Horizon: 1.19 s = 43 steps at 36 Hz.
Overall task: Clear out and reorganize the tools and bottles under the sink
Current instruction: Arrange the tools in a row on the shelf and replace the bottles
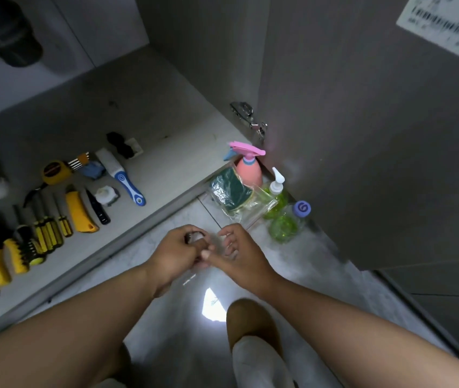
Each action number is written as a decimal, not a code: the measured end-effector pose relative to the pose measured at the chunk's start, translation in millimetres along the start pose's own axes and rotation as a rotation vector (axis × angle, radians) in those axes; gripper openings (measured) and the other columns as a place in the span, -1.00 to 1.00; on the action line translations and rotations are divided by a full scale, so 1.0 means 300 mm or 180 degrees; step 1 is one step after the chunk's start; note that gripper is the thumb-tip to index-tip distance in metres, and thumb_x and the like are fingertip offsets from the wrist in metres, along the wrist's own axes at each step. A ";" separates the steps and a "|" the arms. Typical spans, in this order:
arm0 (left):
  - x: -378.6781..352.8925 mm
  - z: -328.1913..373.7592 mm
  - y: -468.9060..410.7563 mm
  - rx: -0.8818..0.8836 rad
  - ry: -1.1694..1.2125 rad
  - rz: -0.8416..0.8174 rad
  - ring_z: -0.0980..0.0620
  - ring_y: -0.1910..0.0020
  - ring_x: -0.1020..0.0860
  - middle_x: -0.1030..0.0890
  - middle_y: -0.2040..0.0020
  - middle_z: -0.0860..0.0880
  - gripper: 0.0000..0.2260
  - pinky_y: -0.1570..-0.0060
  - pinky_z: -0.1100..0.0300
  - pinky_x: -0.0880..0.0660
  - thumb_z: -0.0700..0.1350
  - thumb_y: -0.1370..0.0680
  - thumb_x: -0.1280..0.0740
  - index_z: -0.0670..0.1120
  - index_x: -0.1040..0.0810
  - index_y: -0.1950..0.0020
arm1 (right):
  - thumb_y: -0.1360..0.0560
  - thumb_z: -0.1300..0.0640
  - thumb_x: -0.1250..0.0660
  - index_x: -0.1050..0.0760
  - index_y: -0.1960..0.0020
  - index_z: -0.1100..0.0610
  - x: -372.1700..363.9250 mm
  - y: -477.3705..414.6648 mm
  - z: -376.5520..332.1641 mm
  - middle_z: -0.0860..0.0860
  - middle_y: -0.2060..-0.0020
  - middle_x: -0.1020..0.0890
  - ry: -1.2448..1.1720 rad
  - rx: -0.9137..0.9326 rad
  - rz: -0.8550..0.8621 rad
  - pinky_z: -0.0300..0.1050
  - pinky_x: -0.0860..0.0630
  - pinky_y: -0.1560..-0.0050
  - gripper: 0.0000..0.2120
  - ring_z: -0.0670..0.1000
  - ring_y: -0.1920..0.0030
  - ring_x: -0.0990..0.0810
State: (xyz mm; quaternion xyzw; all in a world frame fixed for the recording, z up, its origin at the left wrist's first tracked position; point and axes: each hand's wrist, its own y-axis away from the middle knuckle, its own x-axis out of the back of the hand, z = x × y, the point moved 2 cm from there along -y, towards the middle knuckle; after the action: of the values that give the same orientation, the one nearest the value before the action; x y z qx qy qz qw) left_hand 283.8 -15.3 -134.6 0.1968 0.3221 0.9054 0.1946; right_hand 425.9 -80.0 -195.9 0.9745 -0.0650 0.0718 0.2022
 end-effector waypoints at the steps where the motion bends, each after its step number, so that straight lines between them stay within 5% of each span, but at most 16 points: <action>1: 0.030 0.000 0.003 0.0041 0.0162 0.0067 -0.07 0.16 -0.72 -0.72 0.05 -0.23 -0.89 0.17 0.13 -0.69 -0.22 -0.64 -0.33 -0.22 -0.58 -0.12 | -0.34 -0.17 -0.55 -0.42 -0.14 -0.06 0.001 -0.018 0.017 0.01 -0.03 -0.55 -0.0161 -0.0271 0.0195 -0.35 -0.50 0.12 -0.51 -0.08 0.05 -0.56; 6: 0.179 -0.040 0.025 0.0101 0.0259 0.0175 -0.14 0.13 -0.73 -0.75 0.06 -0.12 -0.84 0.16 0.06 -0.68 -0.15 -0.63 -0.35 -0.18 -0.51 -0.16 | -0.34 -0.25 -0.53 -0.35 -0.30 0.04 0.022 -0.122 0.097 0.01 -0.17 -0.54 -0.1510 -0.1568 0.1120 0.05 -0.51 -0.30 -0.31 0.03 -0.15 -0.55; 9: 0.238 -0.067 0.043 0.0127 0.0153 0.0037 -0.11 0.06 -0.74 -0.75 0.02 -0.10 -0.81 0.10 0.04 -0.66 -0.09 -0.62 -0.36 -0.17 -0.54 -0.17 | -0.30 -0.30 -0.53 -0.32 -0.38 0.09 0.022 -0.186 0.095 0.01 -0.09 -0.56 -0.1811 -0.1747 0.1303 0.10 -0.53 -0.29 -0.16 0.01 -0.06 -0.58; 13: 0.262 -0.087 0.054 0.0112 0.0234 0.0067 -0.09 0.05 -0.74 -0.73 0.01 -0.11 -0.85 0.13 0.09 -0.67 -0.13 -0.62 -0.34 -0.15 -0.58 -0.16 | -0.26 -0.34 -0.54 -0.42 -0.29 0.02 0.022 -0.265 0.039 -0.10 0.05 -0.55 -0.2104 -0.1785 0.1379 0.13 -0.55 -0.25 -0.24 -0.09 0.12 -0.51; 15: 0.262 -0.091 0.051 0.0117 0.0305 0.0089 -0.08 0.06 -0.74 -0.72 0.00 -0.14 -0.86 0.18 0.14 -0.67 -0.16 -0.63 -0.34 -0.16 -0.59 -0.15 | -0.26 -0.34 -0.54 -0.46 -0.30 0.02 0.017 -0.298 0.021 -0.11 0.00 -0.54 -0.2242 -0.1788 0.1244 0.08 -0.56 -0.22 -0.25 -0.07 0.02 -0.55; 16: 0.262 -0.092 0.050 0.0119 0.0339 0.0080 -0.09 0.06 -0.74 -0.72 0.00 -0.15 -0.87 0.19 0.16 -0.67 -0.17 -0.63 -0.34 -0.17 -0.59 -0.14 | -0.27 -0.33 -0.55 -0.48 -0.31 0.04 0.013 -0.312 0.015 -0.10 -0.02 -0.56 -0.2306 -0.1754 0.1191 0.00 -0.59 -0.12 -0.25 0.02 -0.29 -0.46; 17: 0.262 -0.091 0.046 0.0119 0.0373 0.0066 -0.09 0.06 -0.74 -0.71 -0.01 -0.16 -0.87 0.19 0.17 -0.67 -0.18 -0.63 -0.33 -0.18 -0.59 -0.14 | -0.28 -0.32 -0.55 -0.49 -0.32 0.05 0.008 -0.328 0.010 -0.09 -0.05 -0.59 -0.2358 -0.1720 0.1147 -0.09 -0.56 0.02 -0.26 -0.01 0.13 -0.39; 18: 0.264 -0.090 0.043 0.0119 0.0401 0.0049 -0.10 0.05 -0.74 -0.71 -0.02 -0.18 -0.87 0.18 0.17 -0.68 -0.19 -0.63 -0.33 -0.19 -0.59 -0.14 | -0.29 -0.31 -0.55 -0.52 -0.32 0.05 0.002 -0.341 0.006 -0.07 -0.08 -0.64 -0.2415 -0.1682 0.1119 -0.11 -0.50 0.11 -0.27 0.07 -0.07 -0.64; 24: 0.305 -0.073 0.004 0.0080 0.0473 0.0136 -0.12 0.04 -0.73 -0.67 -0.07 -0.26 -0.86 0.06 0.12 -0.69 -0.25 -0.64 -0.32 -0.24 -0.59 -0.17 | -0.36 -0.10 -0.59 -0.59 -0.27 0.20 -0.039 -0.376 -0.010 0.15 -0.10 -0.70 -0.2648 -0.1520 0.1069 0.00 -0.52 0.07 -0.41 0.11 0.07 -0.63; 27: 0.336 -0.057 -0.015 -0.0063 0.0462 0.0222 -0.14 0.00 -0.72 -0.65 -0.08 -0.25 -0.87 0.06 0.14 -0.69 -0.28 -0.62 -0.35 -0.22 -0.62 -0.14 | -0.34 -0.11 -0.59 -0.62 -0.05 0.12 -0.041 -0.345 -0.006 0.06 0.23 -0.66 -0.2359 -0.1629 0.1027 -0.19 -0.48 0.44 -0.59 -0.01 0.37 -0.59; 30: 0.363 -0.031 -0.035 -0.0366 0.0243 0.0331 -0.05 -0.02 -0.67 -0.67 -0.06 -0.12 -0.87 0.08 0.19 -0.66 -0.27 -0.60 -0.38 -0.12 -0.68 -0.09 | -0.36 -0.11 -0.56 -0.59 0.04 0.11 -0.039 -0.299 0.006 0.00 0.44 -0.60 -0.2162 -0.1567 0.0806 -0.21 -0.40 0.48 -0.65 -0.07 0.54 -0.51; 34: 0.379 0.019 -0.094 -0.0744 0.0062 0.0548 0.16 0.03 -0.64 -0.69 -0.02 0.03 -0.88 0.15 0.39 -0.53 -0.17 -0.56 -0.45 -0.05 -0.69 -0.09 | -0.33 -0.12 -0.57 -0.66 -0.05 0.07 -0.019 -0.238 0.008 0.00 0.28 -0.70 -0.1808 -0.1589 0.0592 -0.17 -0.50 0.40 -0.61 -0.06 0.40 -0.65; 39: 0.378 0.092 -0.241 -0.1039 -0.0509 0.0982 0.01 -0.05 -0.60 -0.65 -0.05 -0.01 -0.79 0.07 0.27 -0.45 -0.26 -0.56 -0.39 0.00 -0.61 -0.13 | -0.39 -0.08 -0.54 -0.64 -0.18 0.06 0.018 -0.192 -0.013 0.08 0.00 -0.74 -0.1758 -0.1374 0.0191 -0.10 -0.59 0.34 -0.59 0.04 0.20 -0.74; 43: 0.408 0.154 -0.350 -0.1218 -0.0979 0.1209 -0.04 -0.05 -0.58 -0.62 -0.04 -0.03 -0.80 0.05 0.26 -0.37 -0.26 -0.54 -0.32 -0.01 -0.58 -0.08 | -0.35 -0.15 -0.54 -0.61 -0.23 0.03 0.024 -0.178 -0.022 0.11 -0.10 -0.71 -0.1771 -0.1265 0.0116 0.02 -0.60 0.08 -0.49 0.22 -0.12 -0.68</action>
State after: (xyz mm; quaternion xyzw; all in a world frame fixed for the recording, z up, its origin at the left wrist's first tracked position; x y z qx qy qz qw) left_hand 226.0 142.0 -142.6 0.3480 0.0699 0.9293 0.1019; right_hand 440.5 -29.5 -209.4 0.8970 -0.1478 -0.2072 0.3613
